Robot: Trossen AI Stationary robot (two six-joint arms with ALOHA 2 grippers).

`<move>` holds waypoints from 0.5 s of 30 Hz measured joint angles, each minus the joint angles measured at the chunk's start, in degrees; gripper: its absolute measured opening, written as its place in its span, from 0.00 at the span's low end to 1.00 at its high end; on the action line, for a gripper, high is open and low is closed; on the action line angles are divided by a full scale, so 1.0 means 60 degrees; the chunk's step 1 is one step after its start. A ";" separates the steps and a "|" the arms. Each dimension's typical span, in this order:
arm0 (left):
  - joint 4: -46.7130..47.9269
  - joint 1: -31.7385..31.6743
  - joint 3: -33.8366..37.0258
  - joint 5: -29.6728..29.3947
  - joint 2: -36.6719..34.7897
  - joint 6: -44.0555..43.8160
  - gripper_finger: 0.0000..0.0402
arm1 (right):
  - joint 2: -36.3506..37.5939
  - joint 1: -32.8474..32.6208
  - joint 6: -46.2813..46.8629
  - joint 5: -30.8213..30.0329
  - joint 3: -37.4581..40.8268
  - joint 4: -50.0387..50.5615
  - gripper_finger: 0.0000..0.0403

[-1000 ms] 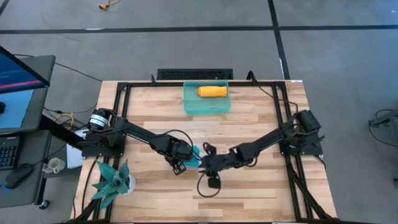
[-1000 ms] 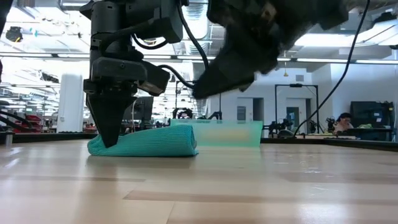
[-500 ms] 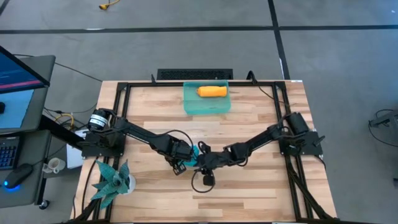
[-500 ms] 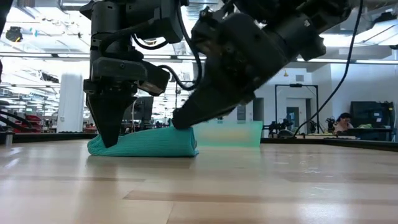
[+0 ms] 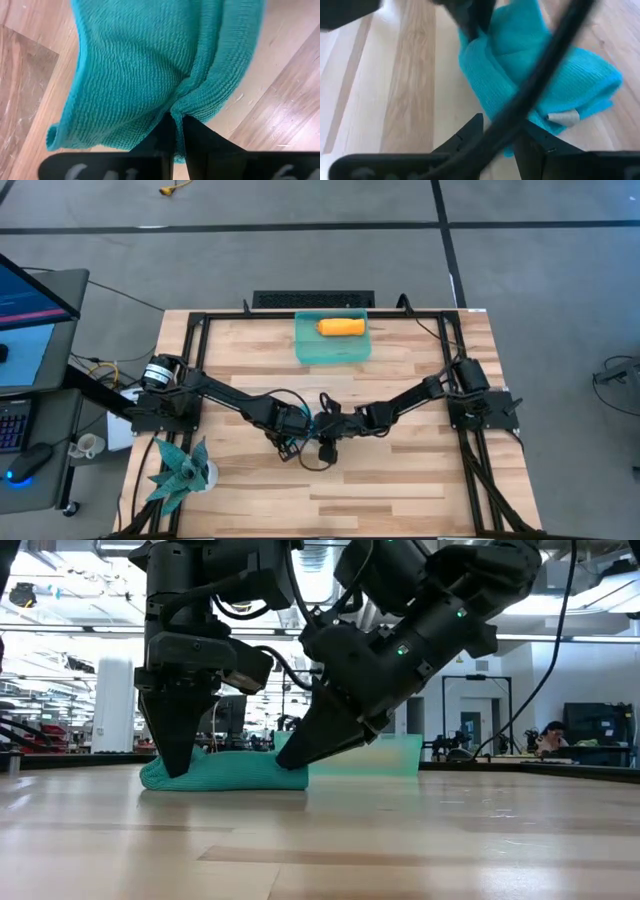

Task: Roll microfiber towels into tight, uniform cylinder then place into a basket
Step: Roll the blue microfiber cloth on the table

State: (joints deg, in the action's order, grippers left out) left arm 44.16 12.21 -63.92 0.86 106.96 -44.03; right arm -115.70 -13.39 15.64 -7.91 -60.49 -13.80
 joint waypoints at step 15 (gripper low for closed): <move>0.0000 0.0000 0.0004 0.0011 0.0000 0.0044 0.03 | 0.0026 0.0331 0.0501 -0.0702 0.0000 -0.0438 0.29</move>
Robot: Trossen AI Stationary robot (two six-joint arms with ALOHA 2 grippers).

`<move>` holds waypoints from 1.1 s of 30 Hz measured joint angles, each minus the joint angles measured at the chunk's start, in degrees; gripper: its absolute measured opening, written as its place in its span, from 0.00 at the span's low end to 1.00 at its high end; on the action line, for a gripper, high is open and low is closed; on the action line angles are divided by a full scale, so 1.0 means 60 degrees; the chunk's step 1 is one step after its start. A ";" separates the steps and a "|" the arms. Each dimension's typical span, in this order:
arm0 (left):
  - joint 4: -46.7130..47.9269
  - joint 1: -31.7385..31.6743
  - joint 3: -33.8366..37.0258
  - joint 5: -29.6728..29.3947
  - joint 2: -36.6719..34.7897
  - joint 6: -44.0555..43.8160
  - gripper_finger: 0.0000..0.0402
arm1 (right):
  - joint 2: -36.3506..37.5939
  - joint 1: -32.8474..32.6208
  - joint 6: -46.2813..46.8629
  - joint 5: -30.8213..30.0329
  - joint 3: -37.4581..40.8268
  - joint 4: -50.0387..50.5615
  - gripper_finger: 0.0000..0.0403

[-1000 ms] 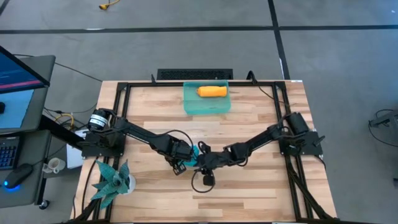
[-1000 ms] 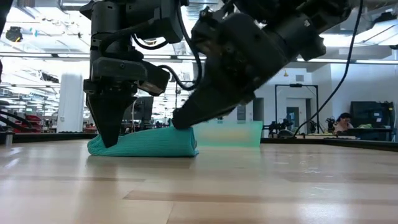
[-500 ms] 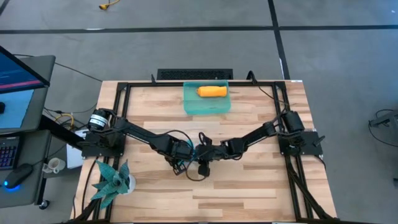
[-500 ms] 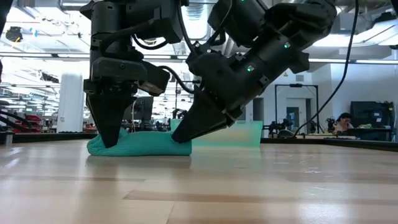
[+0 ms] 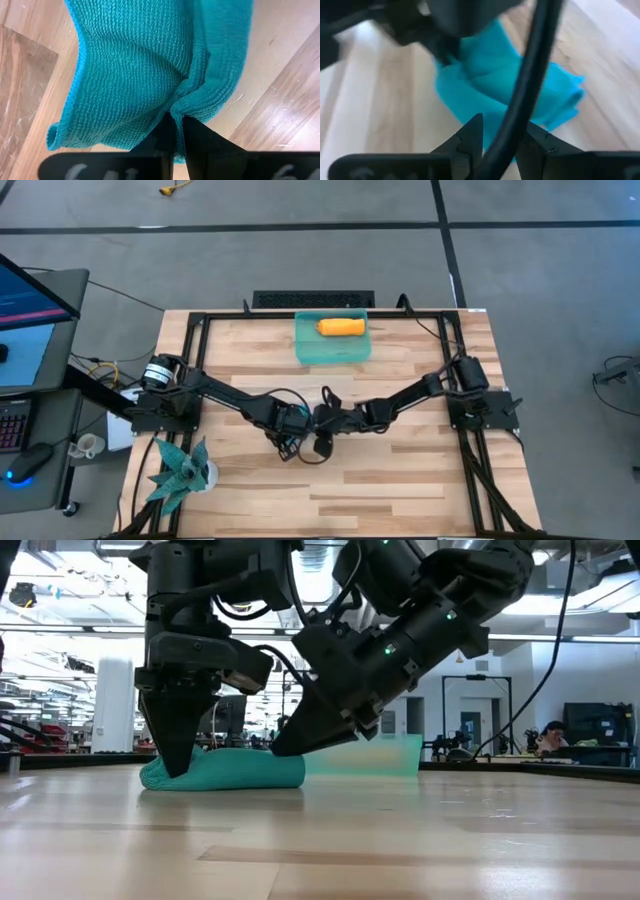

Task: Roll microfiber towels into tight, uniform cylinder then place into a basket
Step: Roll the blue microfiber cloth on the table

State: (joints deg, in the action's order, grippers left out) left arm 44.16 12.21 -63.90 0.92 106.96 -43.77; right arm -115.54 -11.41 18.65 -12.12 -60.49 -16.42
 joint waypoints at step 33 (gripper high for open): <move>0.0010 -0.0007 -0.0022 0.0378 0.0011 0.0235 0.03 | -0.0734 0.0159 0.0158 -0.0600 -0.0126 0.0177 0.29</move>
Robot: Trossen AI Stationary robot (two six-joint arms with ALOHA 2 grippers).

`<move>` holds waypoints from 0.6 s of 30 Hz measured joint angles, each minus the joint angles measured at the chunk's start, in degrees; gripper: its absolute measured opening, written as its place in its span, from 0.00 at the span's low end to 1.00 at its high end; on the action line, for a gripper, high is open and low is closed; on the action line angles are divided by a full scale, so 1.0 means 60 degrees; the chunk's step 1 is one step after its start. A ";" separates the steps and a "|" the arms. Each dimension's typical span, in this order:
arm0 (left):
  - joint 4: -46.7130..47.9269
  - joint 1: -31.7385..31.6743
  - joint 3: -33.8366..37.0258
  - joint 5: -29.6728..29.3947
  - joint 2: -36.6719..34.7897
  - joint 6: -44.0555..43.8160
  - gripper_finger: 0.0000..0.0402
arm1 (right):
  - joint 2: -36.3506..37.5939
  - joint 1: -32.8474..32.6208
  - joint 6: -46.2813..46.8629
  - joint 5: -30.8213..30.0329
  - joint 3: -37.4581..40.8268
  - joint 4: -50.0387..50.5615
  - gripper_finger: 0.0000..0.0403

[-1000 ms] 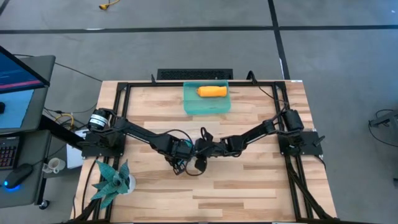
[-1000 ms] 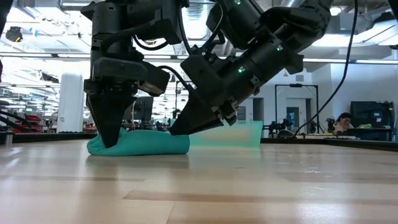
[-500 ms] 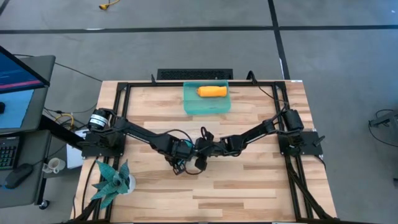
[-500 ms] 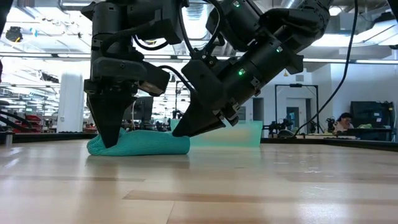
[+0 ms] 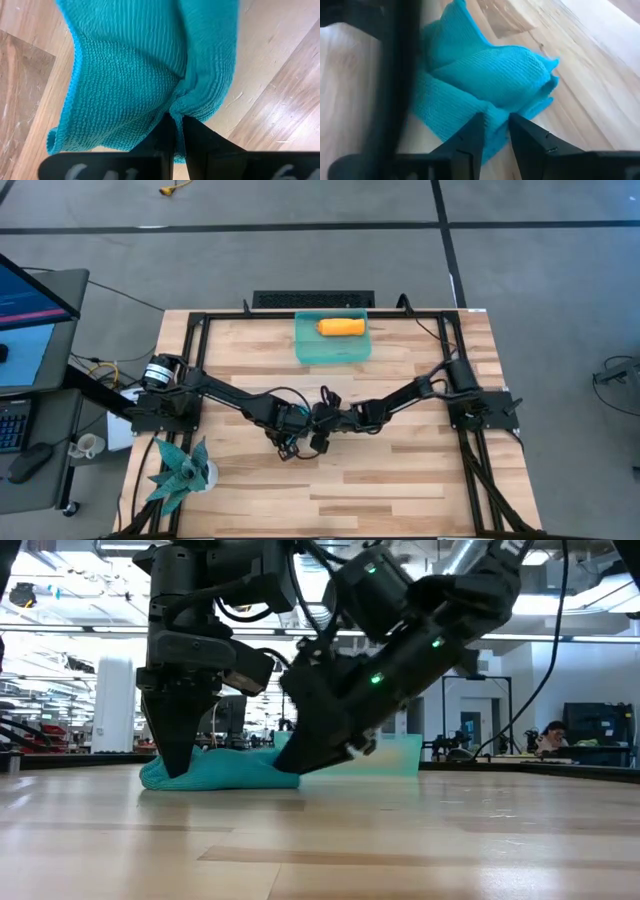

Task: Roll microfiber towels into tight, uniform cylinder then place into a basket
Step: Roll the blue microfiber cloth on the table

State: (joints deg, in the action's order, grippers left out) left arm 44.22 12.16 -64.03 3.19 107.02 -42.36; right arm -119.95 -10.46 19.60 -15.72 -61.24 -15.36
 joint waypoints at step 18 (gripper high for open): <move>0.0241 0.0035 0.0004 0.0155 -0.0067 0.0756 0.27 | -0.0173 0.0000 0.0243 -0.0145 -0.0388 0.0999 0.29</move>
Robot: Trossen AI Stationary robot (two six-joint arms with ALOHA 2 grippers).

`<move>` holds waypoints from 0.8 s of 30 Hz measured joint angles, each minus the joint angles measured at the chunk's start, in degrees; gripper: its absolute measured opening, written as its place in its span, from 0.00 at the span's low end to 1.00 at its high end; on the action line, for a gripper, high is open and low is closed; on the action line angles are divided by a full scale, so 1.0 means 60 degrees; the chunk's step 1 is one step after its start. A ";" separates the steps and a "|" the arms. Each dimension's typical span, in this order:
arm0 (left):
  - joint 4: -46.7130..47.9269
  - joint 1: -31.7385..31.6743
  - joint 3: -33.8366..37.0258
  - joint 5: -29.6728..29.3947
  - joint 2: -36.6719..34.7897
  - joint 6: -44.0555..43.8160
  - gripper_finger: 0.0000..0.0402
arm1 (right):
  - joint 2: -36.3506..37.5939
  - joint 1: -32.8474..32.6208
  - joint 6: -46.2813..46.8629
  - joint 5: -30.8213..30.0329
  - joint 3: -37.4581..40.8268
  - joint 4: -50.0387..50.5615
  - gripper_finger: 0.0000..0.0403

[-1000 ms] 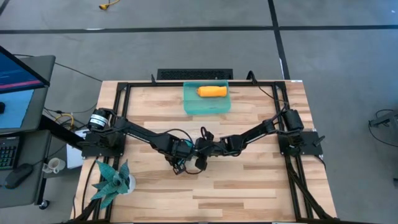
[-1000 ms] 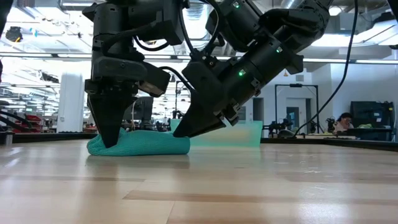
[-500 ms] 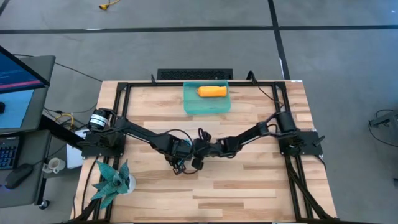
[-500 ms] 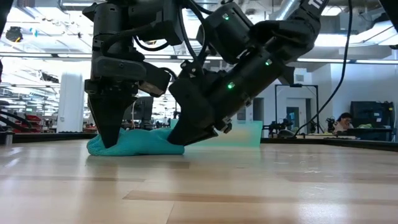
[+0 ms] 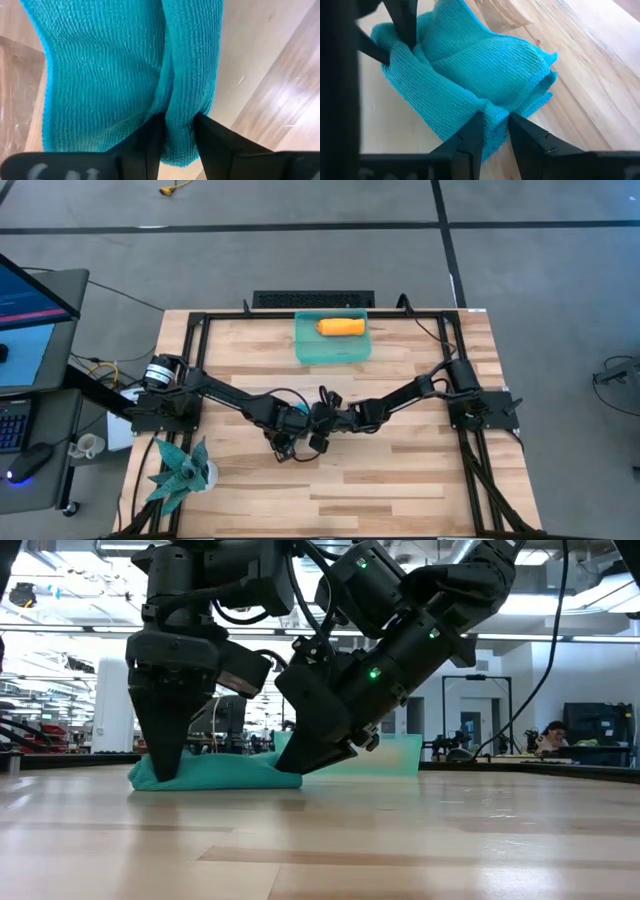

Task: Roll microfiber towels into tight, uniform cylinder then place into a basket
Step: Roll the blue microfiber cloth on the table

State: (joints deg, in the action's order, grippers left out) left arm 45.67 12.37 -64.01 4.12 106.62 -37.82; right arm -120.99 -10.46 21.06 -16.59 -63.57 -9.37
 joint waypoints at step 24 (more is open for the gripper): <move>-0.2874 0.3260 0.0864 -0.5246 -0.1935 0.0469 0.28 | 0.0000 0.0000 0.0098 -0.0004 0.0007 -0.0011 0.29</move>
State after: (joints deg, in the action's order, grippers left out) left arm 28.43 31.93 -58.83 -27.36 95.01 -35.01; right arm -120.99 -10.46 21.65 -16.62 -63.53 -9.43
